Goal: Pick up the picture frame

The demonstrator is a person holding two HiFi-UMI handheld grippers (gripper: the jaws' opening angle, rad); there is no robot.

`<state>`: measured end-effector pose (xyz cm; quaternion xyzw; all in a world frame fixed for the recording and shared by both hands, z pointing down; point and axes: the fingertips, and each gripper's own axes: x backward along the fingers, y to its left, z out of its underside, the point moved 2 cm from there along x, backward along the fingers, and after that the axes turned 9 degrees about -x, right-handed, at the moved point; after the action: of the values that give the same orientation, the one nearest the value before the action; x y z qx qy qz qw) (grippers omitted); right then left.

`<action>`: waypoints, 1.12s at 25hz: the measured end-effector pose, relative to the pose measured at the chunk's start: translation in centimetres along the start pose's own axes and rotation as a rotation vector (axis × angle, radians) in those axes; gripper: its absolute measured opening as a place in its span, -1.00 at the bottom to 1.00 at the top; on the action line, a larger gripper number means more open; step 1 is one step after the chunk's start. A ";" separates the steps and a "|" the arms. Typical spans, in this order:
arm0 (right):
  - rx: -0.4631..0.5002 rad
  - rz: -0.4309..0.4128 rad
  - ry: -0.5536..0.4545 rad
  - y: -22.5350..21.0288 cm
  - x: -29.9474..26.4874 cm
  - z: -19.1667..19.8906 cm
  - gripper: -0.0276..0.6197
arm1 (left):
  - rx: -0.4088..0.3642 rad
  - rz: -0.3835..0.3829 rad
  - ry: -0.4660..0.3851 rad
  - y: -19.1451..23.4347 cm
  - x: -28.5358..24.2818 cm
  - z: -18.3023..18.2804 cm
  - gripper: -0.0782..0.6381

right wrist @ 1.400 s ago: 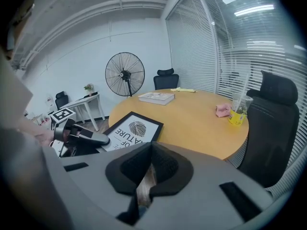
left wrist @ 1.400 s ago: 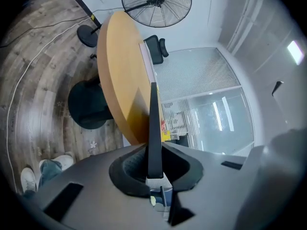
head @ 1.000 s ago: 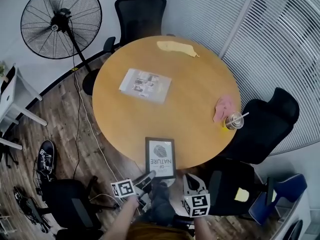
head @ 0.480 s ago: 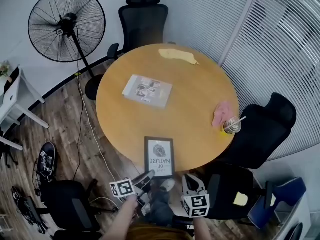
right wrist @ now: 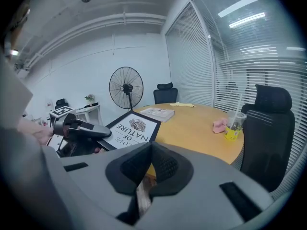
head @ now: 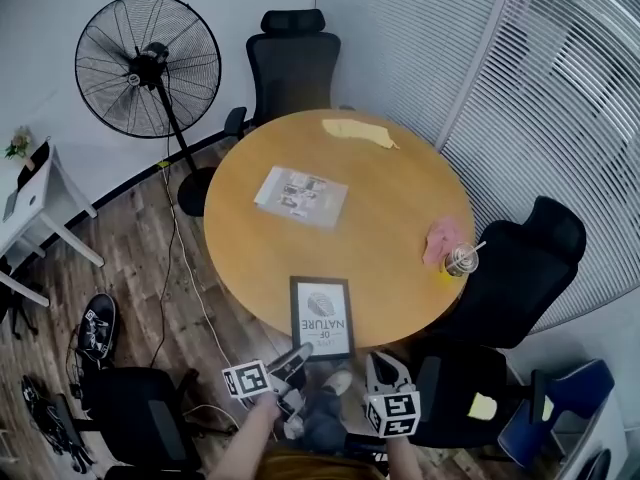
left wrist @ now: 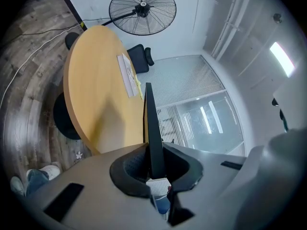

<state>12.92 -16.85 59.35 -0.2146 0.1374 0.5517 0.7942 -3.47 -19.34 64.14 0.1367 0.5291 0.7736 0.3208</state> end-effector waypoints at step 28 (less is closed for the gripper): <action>0.001 0.062 -0.225 3.5 6.4 -4.0 -0.88 | 0.036 0.248 -0.122 -10.9 4.9 -2.6 -0.60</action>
<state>11.96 -12.55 52.32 -0.1468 0.0543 0.5967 0.7871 -4.73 -15.54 52.55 0.2538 0.5013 0.7879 0.2519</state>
